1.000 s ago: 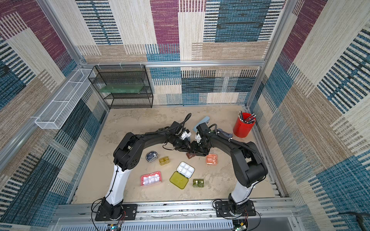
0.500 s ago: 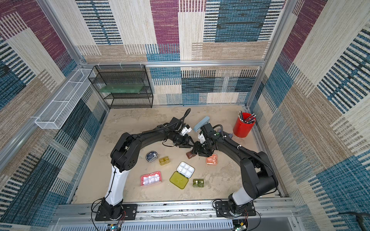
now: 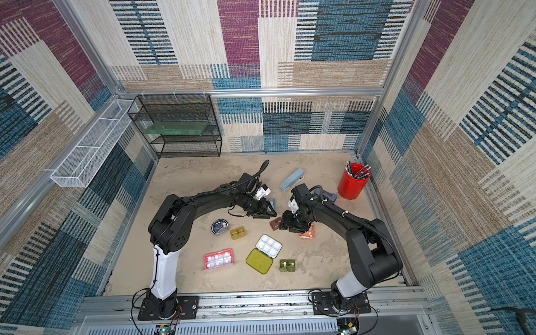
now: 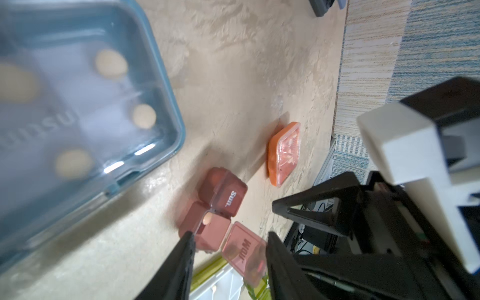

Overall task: Close pillboxes
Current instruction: Close the lid on the pillbox.

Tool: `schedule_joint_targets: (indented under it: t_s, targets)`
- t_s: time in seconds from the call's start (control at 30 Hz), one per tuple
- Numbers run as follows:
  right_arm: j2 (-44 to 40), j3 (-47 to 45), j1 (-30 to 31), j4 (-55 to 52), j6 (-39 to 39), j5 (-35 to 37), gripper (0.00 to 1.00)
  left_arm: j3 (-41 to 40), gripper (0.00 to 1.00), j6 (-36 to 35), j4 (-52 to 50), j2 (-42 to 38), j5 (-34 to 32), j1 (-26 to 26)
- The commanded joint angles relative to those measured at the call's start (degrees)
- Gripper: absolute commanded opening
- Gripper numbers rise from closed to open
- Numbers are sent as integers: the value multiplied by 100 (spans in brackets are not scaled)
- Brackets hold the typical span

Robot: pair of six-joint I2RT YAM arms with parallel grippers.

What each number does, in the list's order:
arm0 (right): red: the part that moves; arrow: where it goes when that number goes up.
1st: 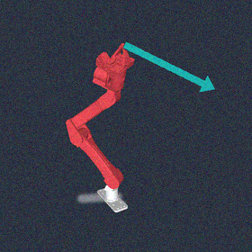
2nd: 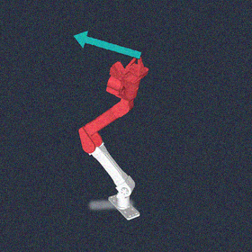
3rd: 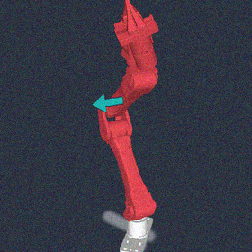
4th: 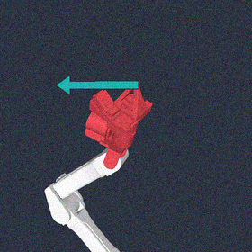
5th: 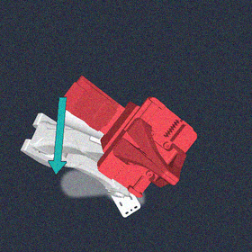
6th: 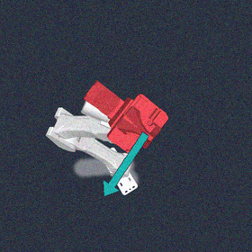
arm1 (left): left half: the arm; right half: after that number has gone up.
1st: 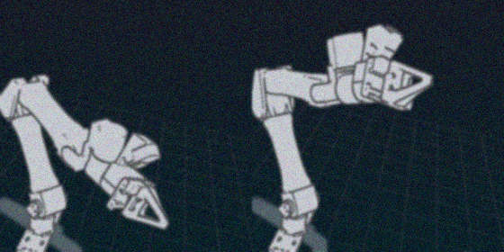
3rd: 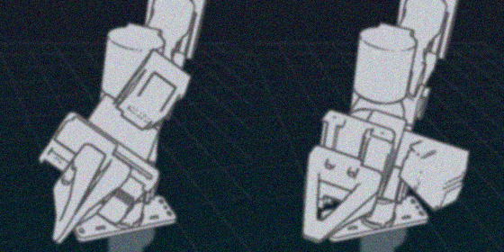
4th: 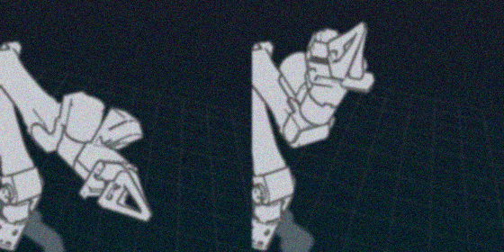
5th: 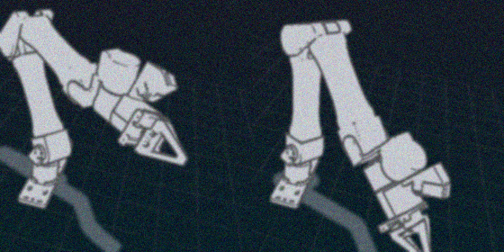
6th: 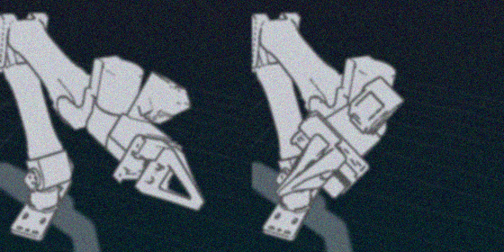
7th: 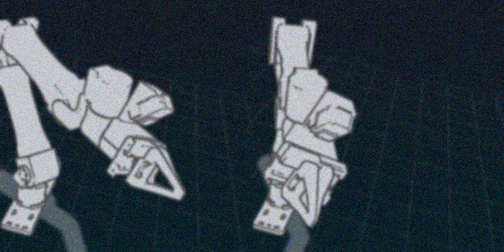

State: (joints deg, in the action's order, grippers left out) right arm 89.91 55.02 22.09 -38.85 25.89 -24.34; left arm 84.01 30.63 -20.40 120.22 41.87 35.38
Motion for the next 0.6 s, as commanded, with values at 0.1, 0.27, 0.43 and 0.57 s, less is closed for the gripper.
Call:
schedule_joint_targets:
  t_s: [0.1,0.27,0.43,0.57]
  targets:
    - [307,234,-78,194,-231,-133,53,-163,46,357,459,-96,-73,-20]
    - [462,359,-117,233,-277,-163,52,-174,38,502,629,1,-31,-23]
    - [660,497,-117,257,-295,-205,52,-165,34,518,675,54,-22,-31]
    - [782,583,-117,259,-321,-203,52,-174,33,531,700,80,6,-48]
